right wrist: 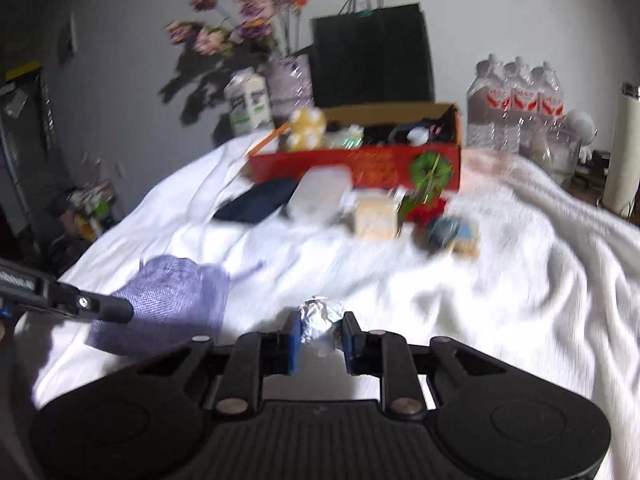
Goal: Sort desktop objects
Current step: 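Grasp the purple drawstring pouch with the left tool while the right tool grasps the crumpled white foil ball, then carry the pouch and foil ball over the red box and open both tools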
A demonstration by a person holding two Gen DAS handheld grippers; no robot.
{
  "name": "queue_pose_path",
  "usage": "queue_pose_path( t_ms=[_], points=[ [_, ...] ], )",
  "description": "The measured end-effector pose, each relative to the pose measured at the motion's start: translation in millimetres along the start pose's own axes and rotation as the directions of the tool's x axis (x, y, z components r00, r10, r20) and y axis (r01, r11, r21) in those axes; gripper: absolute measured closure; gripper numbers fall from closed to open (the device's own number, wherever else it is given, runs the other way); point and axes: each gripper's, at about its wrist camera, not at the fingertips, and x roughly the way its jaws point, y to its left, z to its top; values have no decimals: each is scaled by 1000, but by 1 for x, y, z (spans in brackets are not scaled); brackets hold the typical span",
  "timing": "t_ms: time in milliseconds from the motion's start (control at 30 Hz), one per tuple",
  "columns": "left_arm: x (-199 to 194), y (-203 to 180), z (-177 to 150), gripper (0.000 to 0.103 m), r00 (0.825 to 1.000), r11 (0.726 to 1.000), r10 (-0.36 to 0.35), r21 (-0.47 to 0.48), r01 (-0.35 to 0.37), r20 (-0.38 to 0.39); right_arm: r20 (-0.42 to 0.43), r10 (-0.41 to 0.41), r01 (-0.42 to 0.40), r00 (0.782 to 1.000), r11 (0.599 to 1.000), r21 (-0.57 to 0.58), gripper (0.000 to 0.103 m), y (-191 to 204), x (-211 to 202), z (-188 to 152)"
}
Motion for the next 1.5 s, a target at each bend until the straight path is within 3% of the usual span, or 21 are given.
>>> queue_pose_path(
  t_ms=[67, 133, 200, 333, 367, 400, 433, 533, 567, 700, 867, 967, 1067, 1200, 1300, 1367, 1467, 1500],
  points=[
    [4, -13, -12, 83, 984, 979, 165, 112, -171, 60, -27, 10, -10, 1000, 1000, 14, 82, 4, 6, -10],
    [16, -24, -17, 37, 953, 939, 269, 184, -291, 136, -31, -13, 14, 999, 1000, 17, 78, 9, 13, -13],
    [25, -26, -17, 32, 943, 928, 287, 195, -317, 167, 4, -41, 41, 999, 999, -21, 73, 18, 11, -13],
    [38, -24, -5, 23, 946, 949, 270, 118, -293, 181, 20, -51, 51, 999, 998, -34, 66, 20, 9, -13],
    [42, -23, 0, 23, 946, 952, 269, 99, -290, 181, 15, -52, 52, 999, 998, -27, 66, 19, 11, -15],
    [46, -21, 1, 33, 946, 955, 269, 80, -287, 180, 6, -52, 53, 999, 998, -21, 66, 18, 13, -15],
    [50, -20, 4, 59, 948, 957, 268, 66, -282, 172, 3, -56, 56, 998, 998, -22, 66, 19, 14, -17],
    [48, -22, 2, 92, 950, 960, 260, 62, -274, 173, 10, -81, 82, 997, 994, -68, 74, 25, 14, -20],
    [44, -24, 0, 92, 952, 963, 249, 59, -263, 178, 19, -81, 82, 997, 994, -66, 80, 25, 12, -20],
    [11, -35, -9, 96, 960, 977, 180, 78, -201, 215, 61, -54, 56, 997, 998, -39, 81, 25, -1, -15],
    [-36, -49, -8, 96, 955, 989, 73, 99, -105, 286, 111, -29, 33, 993, 999, -37, 81, 30, -20, -5],
    [-52, -50, 9, 96, 950, 993, 6, 106, -41, 311, 157, 1, 3, 988, 1000, -28, 81, 28, -38, 12],
    [-54, -44, 50, 96, 951, 993, -36, 119, -1, 308, 209, 7, 3, 978, 999, -49, 81, 21, -52, 42],
    [-51, -37, 125, 96, 931, 983, -9, 174, -59, 364, 290, -27, 56, 957, 994, -90, 81, 5, -62, 93],
    [-28, -30, 184, 96, 935, 977, 21, 190, -94, 354, 317, -39, 75, 948, 992, -102, 81, -10, -50, 134],
    [-2, -24, 222, 96, 928, 969, 87, 184, -162, 362, 316, -38, 73, 948, 992, -99, 81, -21, -32, 163],
    [49, -15, 272, 96, 897, 932, 226, 184, -312, 380, 291, -64, 97, 955, 990, -100, 81, -36, 11, 203],
    [68, -13, 288, 96, 895, 923, 254, 184, -337, 368, 277, -78, 108, 958, 990, -95, 81, -41, 27, 215]
  ],
)
